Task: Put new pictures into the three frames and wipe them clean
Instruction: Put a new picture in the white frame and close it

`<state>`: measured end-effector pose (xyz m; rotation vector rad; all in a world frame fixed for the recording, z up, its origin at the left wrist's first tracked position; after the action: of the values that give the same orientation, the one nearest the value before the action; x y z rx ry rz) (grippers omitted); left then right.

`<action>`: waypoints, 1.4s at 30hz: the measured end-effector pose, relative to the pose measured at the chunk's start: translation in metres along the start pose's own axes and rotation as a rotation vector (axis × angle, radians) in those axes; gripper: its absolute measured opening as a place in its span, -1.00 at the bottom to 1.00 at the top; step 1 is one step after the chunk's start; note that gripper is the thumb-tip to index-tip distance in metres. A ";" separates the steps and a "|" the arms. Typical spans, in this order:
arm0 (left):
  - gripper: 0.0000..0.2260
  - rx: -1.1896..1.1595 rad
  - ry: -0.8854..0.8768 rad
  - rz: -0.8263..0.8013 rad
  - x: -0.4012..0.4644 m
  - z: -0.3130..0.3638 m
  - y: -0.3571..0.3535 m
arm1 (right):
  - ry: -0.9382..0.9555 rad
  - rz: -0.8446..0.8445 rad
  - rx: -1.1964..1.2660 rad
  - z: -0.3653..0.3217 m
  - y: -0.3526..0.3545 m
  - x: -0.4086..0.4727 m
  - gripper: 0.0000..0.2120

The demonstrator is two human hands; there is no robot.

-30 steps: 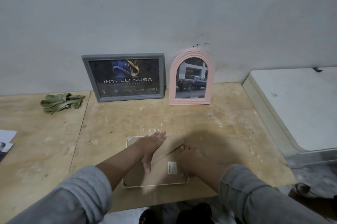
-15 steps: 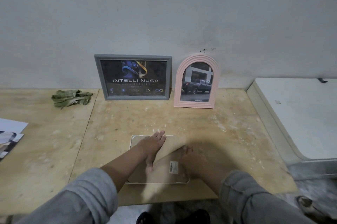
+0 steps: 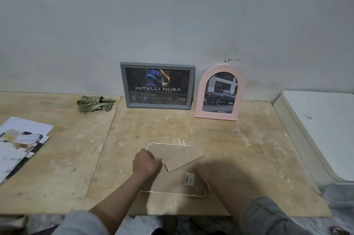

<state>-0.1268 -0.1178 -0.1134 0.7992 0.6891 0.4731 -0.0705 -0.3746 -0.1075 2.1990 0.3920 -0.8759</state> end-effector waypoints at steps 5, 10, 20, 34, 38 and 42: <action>-0.81 -0.078 0.060 -0.059 0.014 -0.003 0.005 | -0.022 0.097 0.315 -0.001 0.009 0.014 -0.71; -0.80 -0.194 0.084 -0.093 0.015 -0.002 0.003 | 0.055 0.211 0.505 -0.011 0.034 0.021 -0.79; -0.74 -0.384 0.126 -0.101 0.014 0.002 0.009 | 0.057 0.254 0.540 -0.018 0.044 0.031 -0.79; -0.89 -0.677 0.252 -0.162 0.037 0.046 0.074 | 1.003 0.243 -0.671 -0.083 0.028 -0.061 -0.33; -0.89 -0.743 0.278 -0.265 0.037 0.062 0.085 | 1.379 0.456 -0.760 -0.105 0.028 -0.095 -0.58; -0.88 -0.764 0.285 -0.308 0.033 0.071 0.101 | 1.492 0.549 -0.605 -0.131 0.045 -0.111 -0.67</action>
<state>-0.0661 -0.0694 -0.0112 -0.0977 0.7994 0.5203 -0.0660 -0.3128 0.0583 1.7990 0.5526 1.1558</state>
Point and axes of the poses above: each hand's wrist, its own x-axis towards the middle knuckle, its own y-axis out of the back of the hand, z = x × y, the point moved 7 cm from there along x, towards the middle knuckle
